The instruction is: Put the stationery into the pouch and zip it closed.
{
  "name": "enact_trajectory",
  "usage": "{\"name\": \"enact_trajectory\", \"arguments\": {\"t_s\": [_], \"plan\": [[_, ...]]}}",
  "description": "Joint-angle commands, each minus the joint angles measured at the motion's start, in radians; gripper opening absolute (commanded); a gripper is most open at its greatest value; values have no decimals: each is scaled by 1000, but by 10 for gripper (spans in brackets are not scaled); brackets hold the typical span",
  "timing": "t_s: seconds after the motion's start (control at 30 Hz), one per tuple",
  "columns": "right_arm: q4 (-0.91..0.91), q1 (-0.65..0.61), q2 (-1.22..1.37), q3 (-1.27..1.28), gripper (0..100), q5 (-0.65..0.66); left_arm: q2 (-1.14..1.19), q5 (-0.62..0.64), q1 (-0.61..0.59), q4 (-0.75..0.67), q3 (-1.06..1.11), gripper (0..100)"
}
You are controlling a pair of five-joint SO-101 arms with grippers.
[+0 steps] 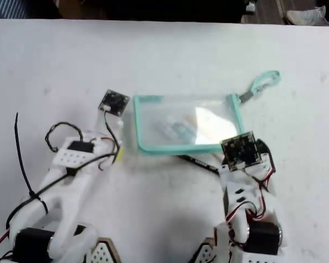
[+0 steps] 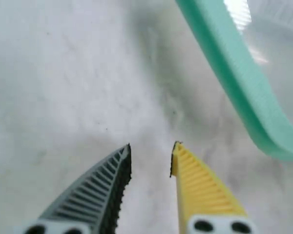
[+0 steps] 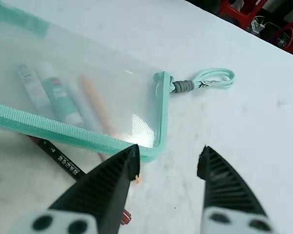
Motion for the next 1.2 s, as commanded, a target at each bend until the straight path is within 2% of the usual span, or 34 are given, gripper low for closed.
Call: {"name": "enact_trajectory", "arguments": {"t_s": [0.0, 0.23, 0.33, 0.43, 0.57, 0.87, 1.17], "plan": [[5, -44, 216, -132, 194, 2, -44, 8, -4, -14, -12, 158], [-1, -148, 591, -258, 193, -3, -44, 8, -10, -12, -14, 160], [-4, -153, 654, -302, 193, -84, -45, 11, -12, -8, -15, 161], [-19, -153, 662, -321, 194, -157, -45, 12, -12, 35, -46, 161], [-101, -154, 664, -281, 194, -184, -45, 14, -4, 72, -64, 161], [-596, -173, 664, 94, 194, -178, -45, 12, -4, 71, -63, 161], [-602, -151, 662, 118, 191, -183, -39, 6, -4, 64, -63, 161]]}}
